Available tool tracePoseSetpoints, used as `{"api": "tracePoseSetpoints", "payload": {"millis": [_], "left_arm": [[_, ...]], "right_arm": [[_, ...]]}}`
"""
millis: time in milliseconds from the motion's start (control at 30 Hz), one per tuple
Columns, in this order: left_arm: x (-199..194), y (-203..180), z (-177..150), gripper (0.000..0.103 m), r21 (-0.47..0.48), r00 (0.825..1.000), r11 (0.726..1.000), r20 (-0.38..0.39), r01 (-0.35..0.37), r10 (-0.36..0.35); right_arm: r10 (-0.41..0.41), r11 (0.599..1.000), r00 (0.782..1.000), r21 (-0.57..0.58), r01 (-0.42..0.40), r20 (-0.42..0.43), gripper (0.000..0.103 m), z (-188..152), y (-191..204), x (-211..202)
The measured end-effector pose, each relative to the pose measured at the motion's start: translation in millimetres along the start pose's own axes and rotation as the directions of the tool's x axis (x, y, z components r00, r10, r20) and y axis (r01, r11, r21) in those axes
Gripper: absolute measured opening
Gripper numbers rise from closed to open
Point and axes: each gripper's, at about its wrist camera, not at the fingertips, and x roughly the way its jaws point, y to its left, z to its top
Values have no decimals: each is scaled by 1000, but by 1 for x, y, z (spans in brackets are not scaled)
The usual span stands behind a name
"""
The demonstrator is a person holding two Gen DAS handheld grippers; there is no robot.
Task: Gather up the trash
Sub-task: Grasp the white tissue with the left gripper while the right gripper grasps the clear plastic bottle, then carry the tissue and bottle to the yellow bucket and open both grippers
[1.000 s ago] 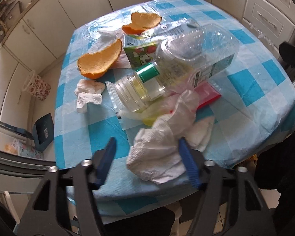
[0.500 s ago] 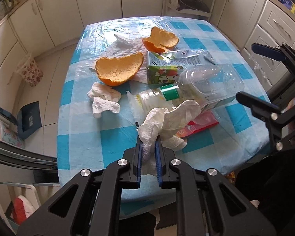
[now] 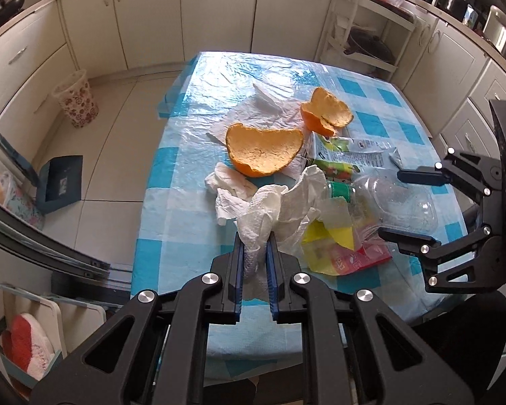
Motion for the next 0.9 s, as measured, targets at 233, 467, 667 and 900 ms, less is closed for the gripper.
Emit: {"api": "tracePoseSetpoints", "payload": {"millis": [233, 467, 667, 900], "left_arm": [[-21, 4, 1, 12, -43, 995, 998, 95, 35, -30], [-17, -6, -2, 12, -37, 997, 999, 70, 28, -25], [-17, -4, -3, 12, -45, 997, 999, 69, 26, -23], [-19, -1, -2, 12, -53, 997, 998, 73, 35, -31]], "right_arm": [[79, 945, 987, 306, -119, 139, 12, -18, -37, -34], [46, 970, 997, 237, -59, 58, 70, -21, -20, -25], [73, 986, 997, 151, -72, 1, 71, -3, -5, -6], [-21, 997, 997, -74, 15, -80, 71, -3, 37, 1]]}}
